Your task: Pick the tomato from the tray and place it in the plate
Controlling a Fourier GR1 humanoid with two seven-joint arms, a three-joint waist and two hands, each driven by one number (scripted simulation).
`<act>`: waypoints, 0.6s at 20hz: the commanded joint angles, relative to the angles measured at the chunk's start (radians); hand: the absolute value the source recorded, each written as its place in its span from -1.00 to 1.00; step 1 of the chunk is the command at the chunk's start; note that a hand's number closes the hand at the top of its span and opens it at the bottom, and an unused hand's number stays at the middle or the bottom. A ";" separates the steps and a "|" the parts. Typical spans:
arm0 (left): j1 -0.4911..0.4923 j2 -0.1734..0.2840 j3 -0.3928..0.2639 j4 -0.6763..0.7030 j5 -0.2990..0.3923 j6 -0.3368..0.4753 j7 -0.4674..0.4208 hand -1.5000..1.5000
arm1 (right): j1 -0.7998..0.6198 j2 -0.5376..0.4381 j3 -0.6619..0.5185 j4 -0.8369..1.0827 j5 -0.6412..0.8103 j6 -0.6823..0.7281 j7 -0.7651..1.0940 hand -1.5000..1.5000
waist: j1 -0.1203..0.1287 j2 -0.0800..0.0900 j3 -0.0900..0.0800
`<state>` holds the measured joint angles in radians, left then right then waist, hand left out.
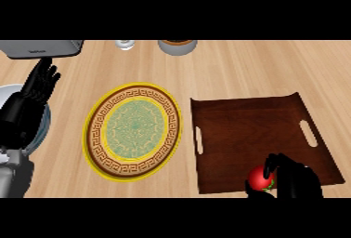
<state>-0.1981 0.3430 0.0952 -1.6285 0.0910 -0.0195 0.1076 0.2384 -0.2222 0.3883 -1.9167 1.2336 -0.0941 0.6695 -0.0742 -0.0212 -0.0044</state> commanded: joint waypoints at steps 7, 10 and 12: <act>-0.066 0.012 0.000 -0.014 0.022 -0.034 0.049 0.00 | 0.084 0.154 0.429 -0.428 0.233 0.032 0.129 1.00 | 0.059 0.015 0.004; -0.102 -0.045 -0.040 0.073 -0.014 -0.016 -0.014 0.00 | -0.118 0.219 0.566 -0.319 0.299 0.089 0.286 1.00 | 0.066 0.022 0.002; -0.061 -0.034 -0.038 0.039 -0.014 -0.031 -0.016 0.00 | -0.201 0.218 0.558 -0.303 0.248 0.104 0.339 1.00 | 0.079 0.022 0.003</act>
<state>-0.2449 0.3189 0.0660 -1.6156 0.0850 -0.0428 0.1057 0.1654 -0.1080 0.8149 -2.2354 1.4746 -0.0314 0.8776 -0.0079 -0.0036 -0.0021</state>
